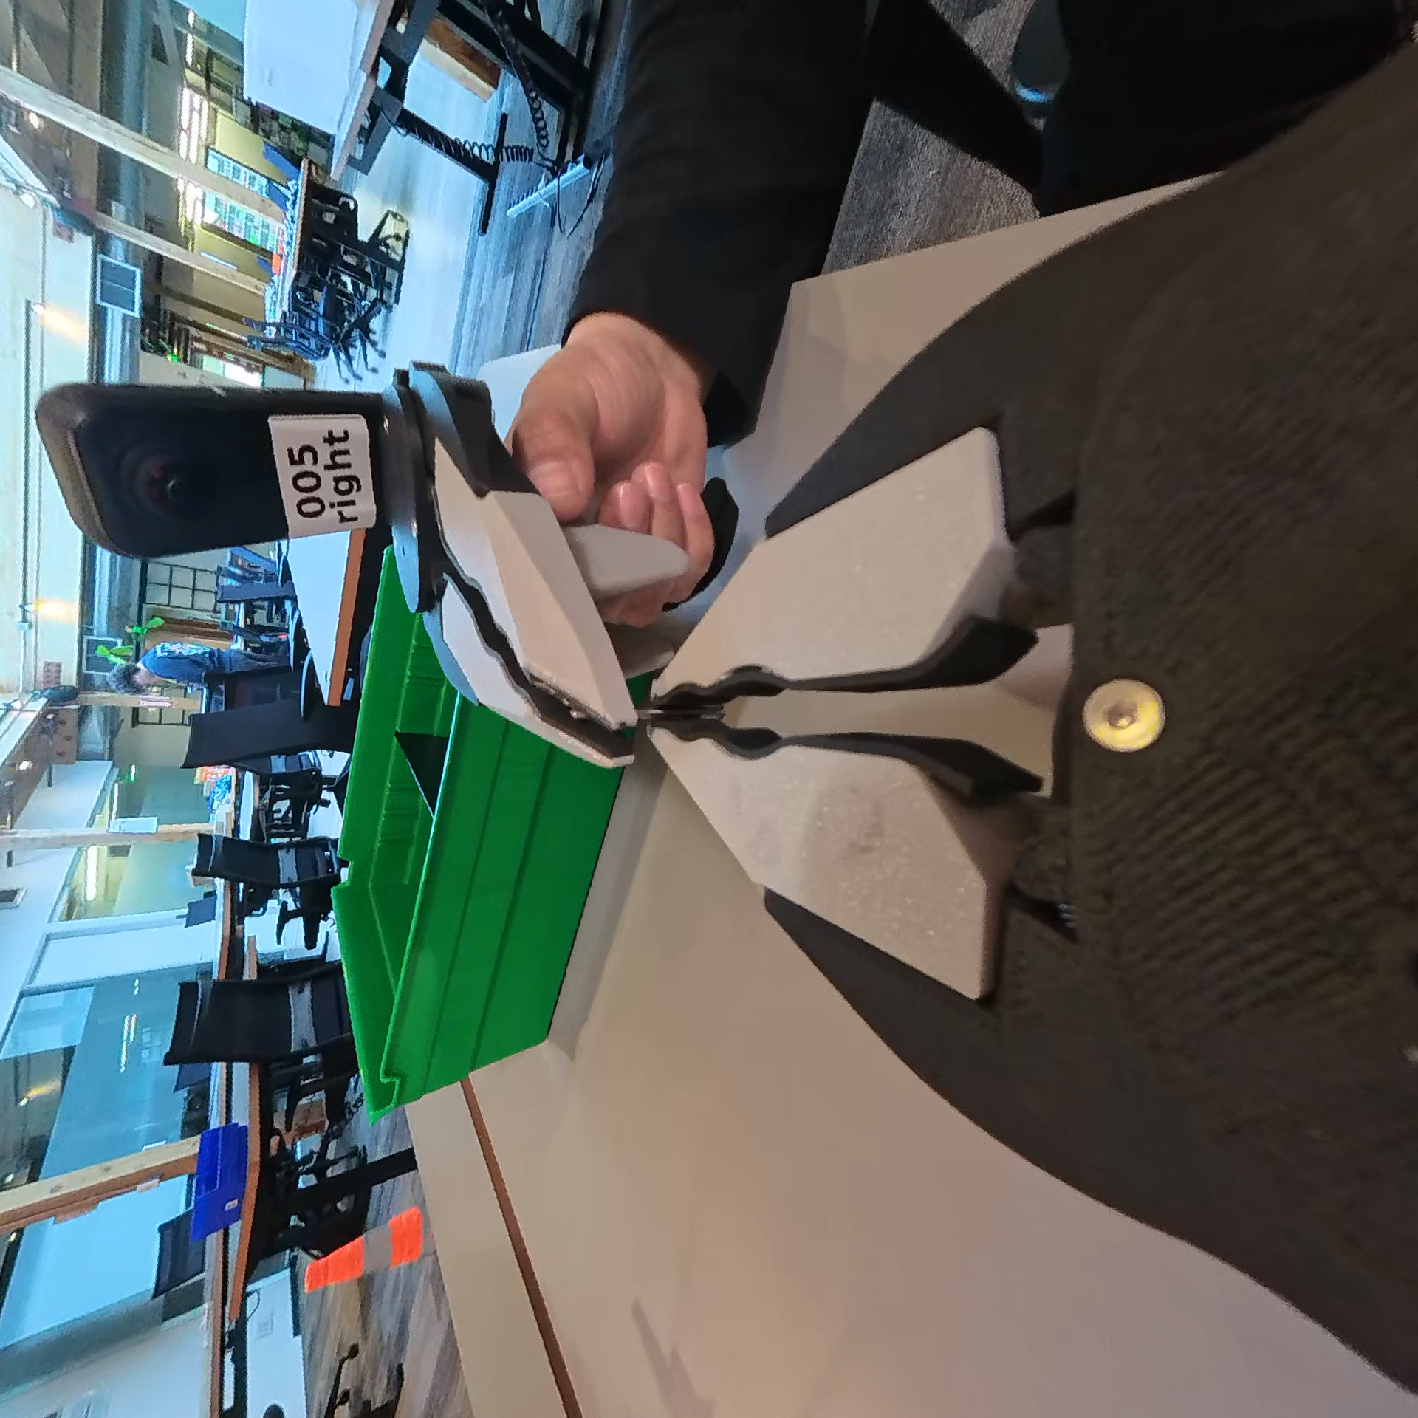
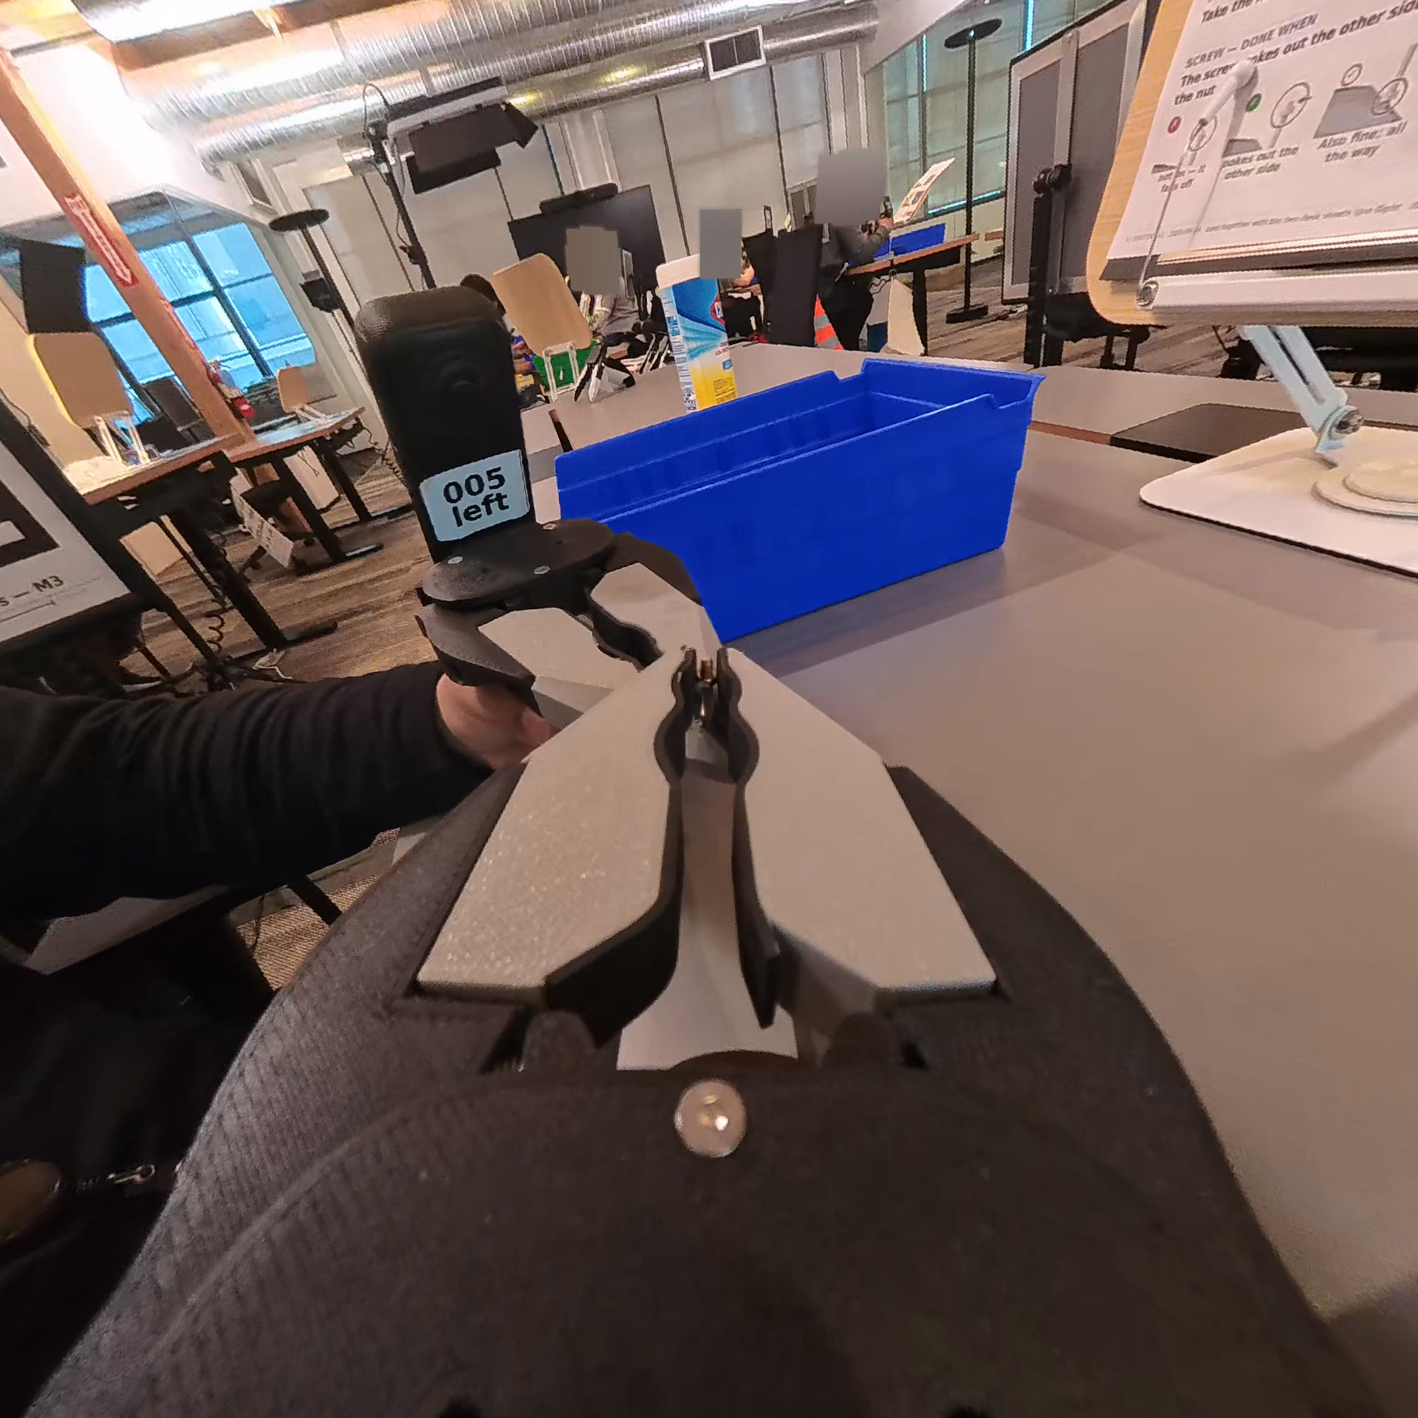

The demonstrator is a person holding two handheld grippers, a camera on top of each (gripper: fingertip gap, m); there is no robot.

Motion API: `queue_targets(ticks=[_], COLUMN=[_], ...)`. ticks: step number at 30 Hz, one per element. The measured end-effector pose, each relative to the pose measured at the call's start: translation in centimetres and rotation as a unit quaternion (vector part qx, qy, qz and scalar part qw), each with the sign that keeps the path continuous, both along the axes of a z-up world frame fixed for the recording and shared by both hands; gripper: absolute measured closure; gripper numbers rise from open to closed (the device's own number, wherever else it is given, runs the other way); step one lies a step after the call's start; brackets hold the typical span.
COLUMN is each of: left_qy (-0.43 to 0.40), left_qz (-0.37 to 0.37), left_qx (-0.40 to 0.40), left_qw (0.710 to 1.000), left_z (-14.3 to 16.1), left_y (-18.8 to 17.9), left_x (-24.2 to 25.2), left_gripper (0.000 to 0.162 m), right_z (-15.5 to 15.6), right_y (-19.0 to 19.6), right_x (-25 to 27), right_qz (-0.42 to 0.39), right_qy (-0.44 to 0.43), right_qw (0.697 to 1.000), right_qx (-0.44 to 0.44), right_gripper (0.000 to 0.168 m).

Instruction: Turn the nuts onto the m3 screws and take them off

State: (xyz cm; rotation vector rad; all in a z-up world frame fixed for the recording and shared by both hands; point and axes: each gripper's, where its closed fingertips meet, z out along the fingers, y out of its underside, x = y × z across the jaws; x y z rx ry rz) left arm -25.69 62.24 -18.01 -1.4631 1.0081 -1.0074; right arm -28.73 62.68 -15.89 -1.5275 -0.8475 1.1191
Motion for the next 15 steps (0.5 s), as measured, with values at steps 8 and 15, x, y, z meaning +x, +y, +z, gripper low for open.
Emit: queue_targets(ticks=[8, 15], left_qy=[-0.010, -0.010], left_qz=[-0.004, -0.007], left_qx=[-0.004, -0.012], left_qw=[1.000, 1.000], left_z=[0.26, 0.17], left_y=[-0.09, -0.09], left_x=[-0.09, -0.08], left_gripper=[0.160, 0.162], right_z=[-0.32, -0.19], right_y=[0.14, 0.01], right_x=[0.19, 0.07], right_qz=[-0.007, -0.005], right_qy=[-0.019, -0.017], right_qw=[1.000, 1.000], right_qx=[0.008, 0.012], right_gripper=[0.167, 0.167])
